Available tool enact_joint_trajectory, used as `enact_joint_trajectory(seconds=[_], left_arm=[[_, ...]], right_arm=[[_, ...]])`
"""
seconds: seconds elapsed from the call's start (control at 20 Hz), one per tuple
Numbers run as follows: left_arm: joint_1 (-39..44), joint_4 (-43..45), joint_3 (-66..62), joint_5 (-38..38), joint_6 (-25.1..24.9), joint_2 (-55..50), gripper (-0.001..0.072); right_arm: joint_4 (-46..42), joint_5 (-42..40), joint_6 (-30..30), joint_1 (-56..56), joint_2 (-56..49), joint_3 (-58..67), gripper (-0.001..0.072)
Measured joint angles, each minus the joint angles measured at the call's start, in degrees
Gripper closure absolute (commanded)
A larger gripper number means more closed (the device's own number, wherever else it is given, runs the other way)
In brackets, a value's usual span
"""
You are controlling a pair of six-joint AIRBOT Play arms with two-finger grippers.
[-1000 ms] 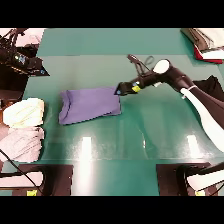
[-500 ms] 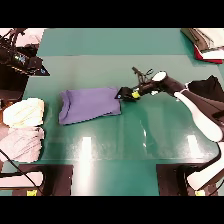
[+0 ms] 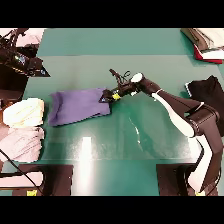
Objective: Fold the shirts.
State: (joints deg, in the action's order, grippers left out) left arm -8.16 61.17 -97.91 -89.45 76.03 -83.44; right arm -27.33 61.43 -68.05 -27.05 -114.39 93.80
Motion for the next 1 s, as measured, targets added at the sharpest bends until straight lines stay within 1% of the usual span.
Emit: enact_joint_trajectory(seconds=[0.1,0.2,0.35,0.5,0.6,0.8,1.0], left_arm=[[0.00,-0.17,0.00,-0.37,0.00,0.00,0.0685],[0.00,-0.22,0.00,-0.63,0.02,0.00,0.0685],[0.00,-1.49,0.00,-0.31,0.13,0.00,0.0685],[0.00,-4.76,0.00,1.27,0.17,0.00,0.0685],[0.00,-7.15,0.00,2.36,0.22,0.00,0.0685],[1.66,-10.05,0.00,4.09,0.39,0.00,0.0685],[6.32,-10.51,0.00,6.97,0.44,-0.04,0.0684]], right_arm=[[-0.07,0.02,1.11,0.48,0.81,1.22,0.0693],[-2.25,0.20,1.57,2.71,3.63,1.60,0.0693],[-8.02,1.29,1.60,9.46,11.10,-1.16,0.0693],[-14.80,1.40,-0.24,20.13,19.30,-6.43,0.0693],[-17.49,1.64,-0.92,28.57,24.15,-10.14,0.0693],[-19.98,-0.13,-1.70,45.29,31.89,-15.21,0.0693],[-20.48,-1.31,-1.40,58.10,35.60,-15.65,0.0693]])
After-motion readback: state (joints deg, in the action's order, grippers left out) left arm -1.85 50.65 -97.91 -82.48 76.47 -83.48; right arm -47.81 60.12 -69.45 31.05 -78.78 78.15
